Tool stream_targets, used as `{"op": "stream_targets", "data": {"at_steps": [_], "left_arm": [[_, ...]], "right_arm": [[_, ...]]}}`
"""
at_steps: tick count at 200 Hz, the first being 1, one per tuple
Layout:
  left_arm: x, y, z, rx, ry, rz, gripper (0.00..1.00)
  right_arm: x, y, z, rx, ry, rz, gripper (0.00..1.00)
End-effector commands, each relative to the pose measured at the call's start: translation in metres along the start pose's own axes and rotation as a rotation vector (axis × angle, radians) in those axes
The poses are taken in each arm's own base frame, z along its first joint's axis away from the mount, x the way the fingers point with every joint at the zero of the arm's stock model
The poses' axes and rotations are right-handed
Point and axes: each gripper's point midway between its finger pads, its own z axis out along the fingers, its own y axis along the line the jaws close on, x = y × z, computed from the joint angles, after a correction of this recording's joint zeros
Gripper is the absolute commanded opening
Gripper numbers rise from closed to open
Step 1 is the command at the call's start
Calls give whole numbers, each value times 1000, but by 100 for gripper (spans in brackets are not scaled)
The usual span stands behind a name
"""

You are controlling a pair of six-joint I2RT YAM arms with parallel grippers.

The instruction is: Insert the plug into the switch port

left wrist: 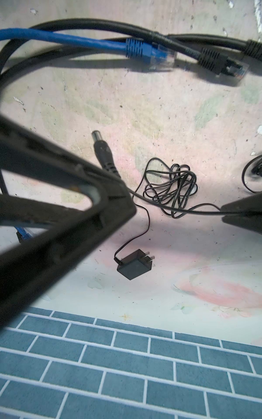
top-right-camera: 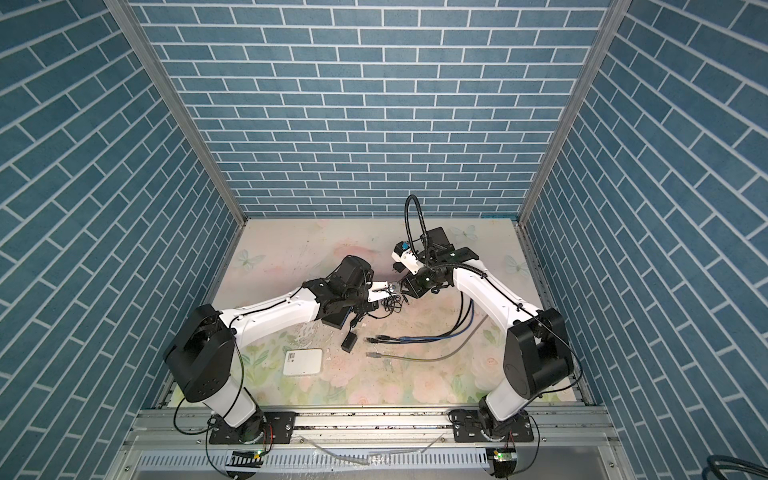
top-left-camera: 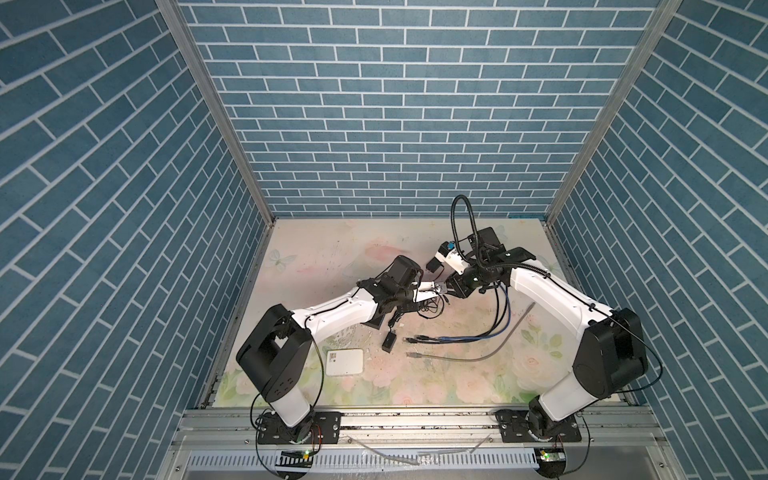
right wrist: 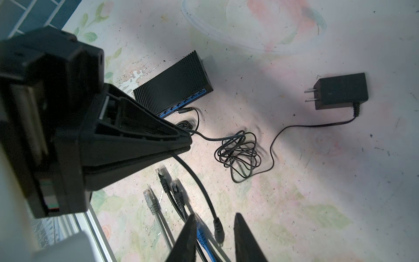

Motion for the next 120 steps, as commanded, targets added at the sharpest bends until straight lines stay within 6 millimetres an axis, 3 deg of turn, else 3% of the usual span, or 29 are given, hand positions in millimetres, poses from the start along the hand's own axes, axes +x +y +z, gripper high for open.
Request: {"op": "stream_targets", "data": {"at_steps": [1, 120], "left_arm": [[-9, 5, -4, -14, -13, 14, 0], [-10, 8, -3, -24, -14, 18, 0]], "right_arm": [[15, 4, 10, -30, 67, 11, 30], [31, -4, 31, 0, 118, 26, 25]]}}
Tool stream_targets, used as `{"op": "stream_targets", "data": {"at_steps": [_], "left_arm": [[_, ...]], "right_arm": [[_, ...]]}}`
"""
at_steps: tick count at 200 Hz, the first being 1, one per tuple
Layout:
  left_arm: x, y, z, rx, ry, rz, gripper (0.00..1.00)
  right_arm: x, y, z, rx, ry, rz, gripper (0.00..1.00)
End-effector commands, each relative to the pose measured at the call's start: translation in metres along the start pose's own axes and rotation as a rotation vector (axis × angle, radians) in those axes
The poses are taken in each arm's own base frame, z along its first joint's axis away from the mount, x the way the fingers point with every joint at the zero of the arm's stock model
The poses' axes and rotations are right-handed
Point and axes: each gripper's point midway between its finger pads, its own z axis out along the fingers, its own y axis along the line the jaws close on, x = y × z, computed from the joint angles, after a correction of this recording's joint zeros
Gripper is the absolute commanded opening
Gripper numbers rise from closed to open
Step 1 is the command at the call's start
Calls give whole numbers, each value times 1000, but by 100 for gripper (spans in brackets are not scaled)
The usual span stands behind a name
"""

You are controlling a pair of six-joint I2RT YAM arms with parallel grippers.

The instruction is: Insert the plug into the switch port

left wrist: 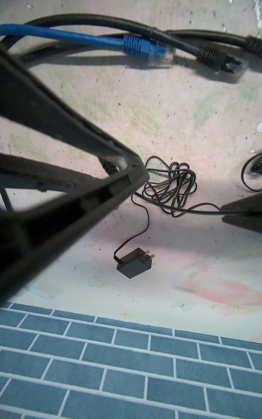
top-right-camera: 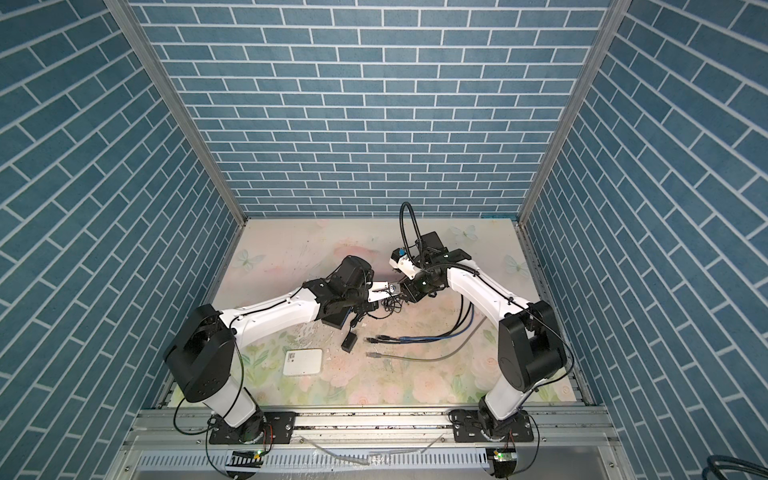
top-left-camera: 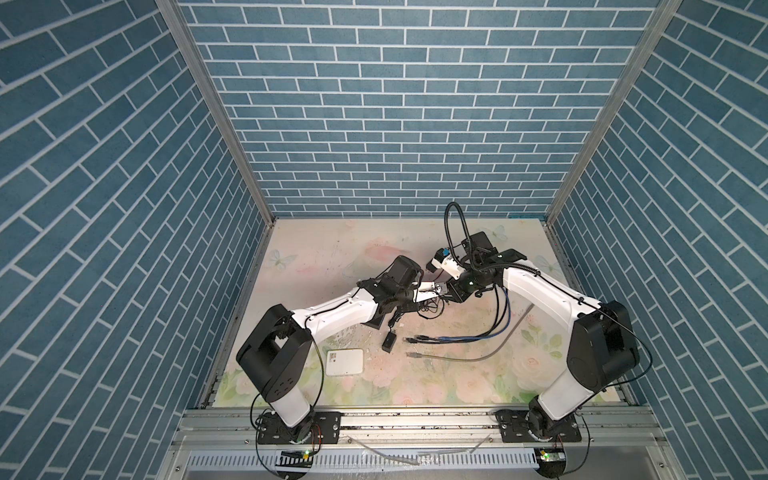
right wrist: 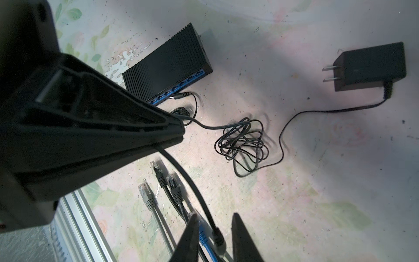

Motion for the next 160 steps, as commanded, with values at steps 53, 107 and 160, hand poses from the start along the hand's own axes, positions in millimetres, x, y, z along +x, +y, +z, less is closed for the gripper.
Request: {"op": "stream_targets", "data": {"at_steps": [53, 107, 160], "left_arm": [[-11, 7, -2, -22, -23, 4, 0], [-11, 21, 1, -104, -30, -102, 4], [-7, 64, -14, -202, -43, -441, 38]], "right_arm": [[14, -5, 12, 25, 29, -4, 12], [8, -7, 17, 20, 5, 35, 1], [-15, -21, 31, 32, -110, 245, 0]]}}
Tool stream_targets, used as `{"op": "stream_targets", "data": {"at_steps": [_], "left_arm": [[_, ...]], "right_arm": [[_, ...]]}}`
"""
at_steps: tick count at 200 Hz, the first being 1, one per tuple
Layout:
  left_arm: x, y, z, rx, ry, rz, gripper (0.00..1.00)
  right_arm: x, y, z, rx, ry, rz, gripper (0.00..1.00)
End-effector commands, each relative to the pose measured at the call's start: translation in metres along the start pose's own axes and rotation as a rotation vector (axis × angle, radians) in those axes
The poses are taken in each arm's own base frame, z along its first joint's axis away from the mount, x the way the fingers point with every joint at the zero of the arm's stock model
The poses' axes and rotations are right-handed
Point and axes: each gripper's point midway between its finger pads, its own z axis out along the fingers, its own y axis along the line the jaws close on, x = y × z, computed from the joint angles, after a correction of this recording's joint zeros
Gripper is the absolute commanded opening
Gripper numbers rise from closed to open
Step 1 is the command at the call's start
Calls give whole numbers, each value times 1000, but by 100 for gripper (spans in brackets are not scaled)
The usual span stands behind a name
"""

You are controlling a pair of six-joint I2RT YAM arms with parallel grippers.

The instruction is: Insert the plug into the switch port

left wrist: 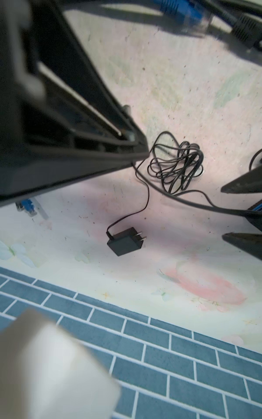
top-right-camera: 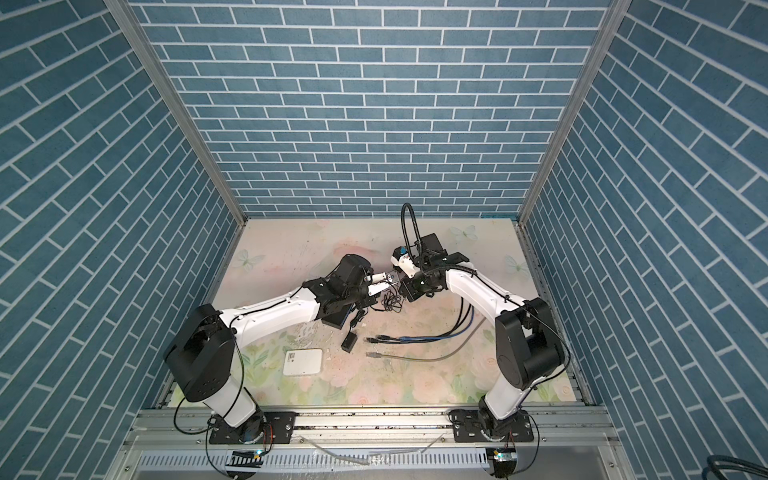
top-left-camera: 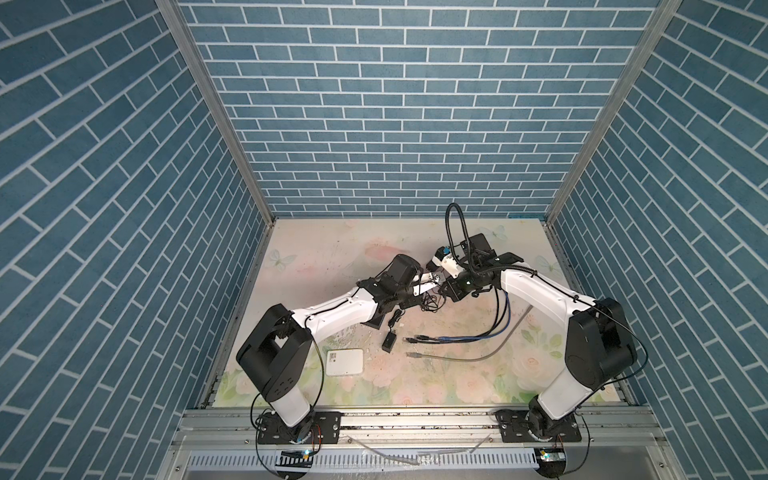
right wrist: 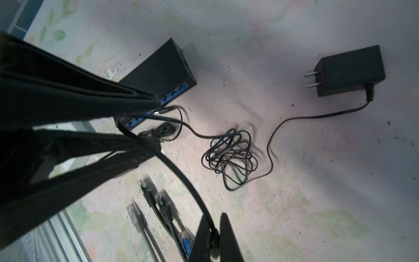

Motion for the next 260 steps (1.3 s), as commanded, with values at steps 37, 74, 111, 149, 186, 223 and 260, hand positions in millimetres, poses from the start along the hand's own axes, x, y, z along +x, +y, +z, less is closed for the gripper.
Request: {"op": "stream_targets", "data": {"at_steps": [37, 74, 111, 149, 186, 223, 260], "left_arm": [[-22, 44, -25, -124, -102, -252, 46], [-21, 70, -57, -238, -228, -399, 49], [-4, 78, -82, -250, -252, -505, 99], [34, 74, -72, -178, -17, -652, 100], [76, 54, -56, -124, 232, -755, 99], [120, 25, -49, -92, 484, -807, 99], [140, 10, -46, -71, 558, -800, 100]], "right_arm": [[-19, -3, 25, -60, -119, 275, 0], [-29, -9, 15, -39, -180, 323, 0], [-36, -12, -3, -20, -240, 339, 0], [-40, -14, -14, -5, -263, 329, 0], [-40, -16, -22, 9, -273, 330, 0], [-39, -18, -30, 20, -288, 340, 0], [-41, -17, -33, 6, -286, 338, 0]]}}
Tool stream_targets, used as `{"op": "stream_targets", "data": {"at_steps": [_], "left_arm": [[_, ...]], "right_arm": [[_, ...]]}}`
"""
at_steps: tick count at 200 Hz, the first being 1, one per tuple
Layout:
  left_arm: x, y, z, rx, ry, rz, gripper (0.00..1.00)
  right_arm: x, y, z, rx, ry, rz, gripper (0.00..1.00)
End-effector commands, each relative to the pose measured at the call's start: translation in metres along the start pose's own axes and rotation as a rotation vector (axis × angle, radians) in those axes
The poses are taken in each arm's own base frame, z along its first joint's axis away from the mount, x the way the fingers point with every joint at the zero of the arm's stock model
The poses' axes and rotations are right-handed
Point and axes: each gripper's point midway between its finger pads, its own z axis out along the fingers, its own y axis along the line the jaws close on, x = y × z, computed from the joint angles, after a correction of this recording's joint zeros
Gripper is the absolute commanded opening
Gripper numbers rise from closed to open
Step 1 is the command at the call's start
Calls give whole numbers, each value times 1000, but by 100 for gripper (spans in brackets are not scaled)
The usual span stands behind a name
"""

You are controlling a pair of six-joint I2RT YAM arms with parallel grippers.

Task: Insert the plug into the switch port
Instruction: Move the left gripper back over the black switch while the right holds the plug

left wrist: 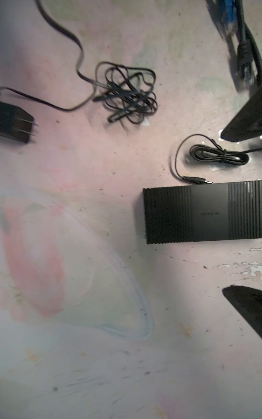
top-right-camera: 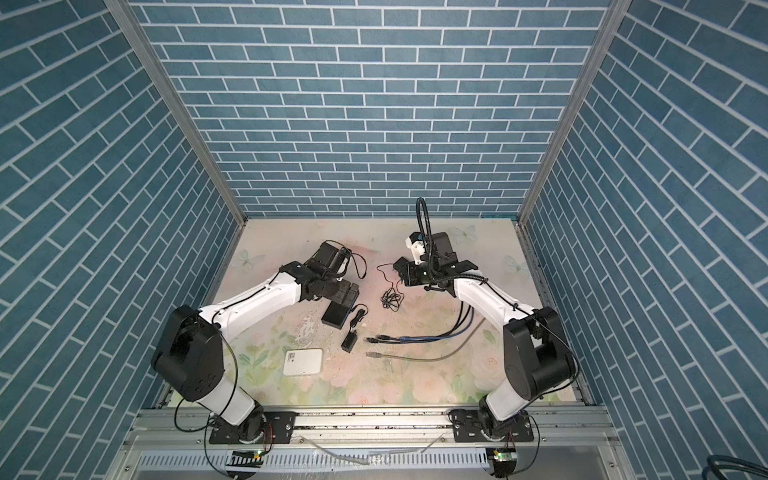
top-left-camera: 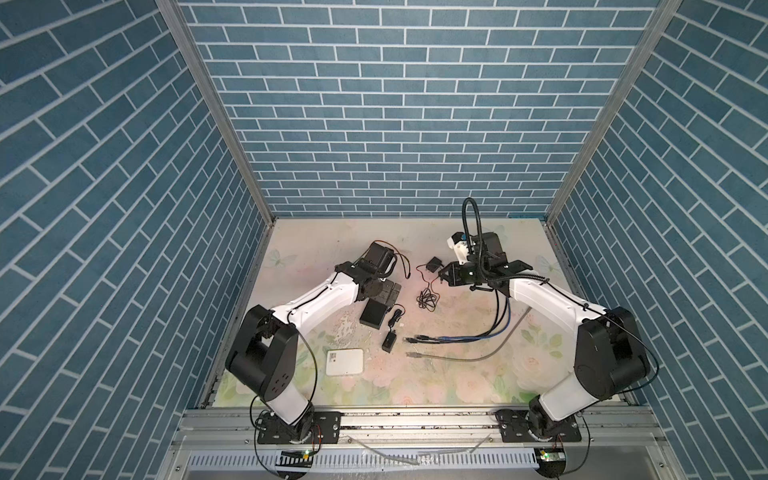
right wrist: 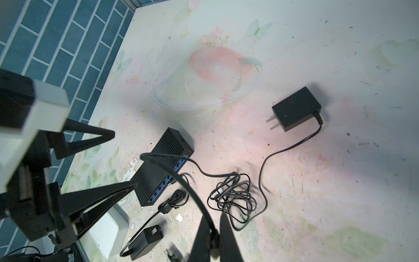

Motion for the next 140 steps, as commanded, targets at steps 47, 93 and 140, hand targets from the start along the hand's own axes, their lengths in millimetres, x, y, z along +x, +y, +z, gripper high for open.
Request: {"op": "stream_targets", "data": {"at_steps": [47, 93, 140], "left_arm": [[38, 3, 32, -38, 212, 4, 97], [44, 6, 54, -65, 267, 3, 92], [43, 7, 66, -54, 283, -6, 84]], "right_arm": [[-4, 5, -5, -23, 2, 29, 0], [-2, 4, -1, -28, 13, 35, 0], [-2, 3, 3, -29, 21, 41, 0]]}}
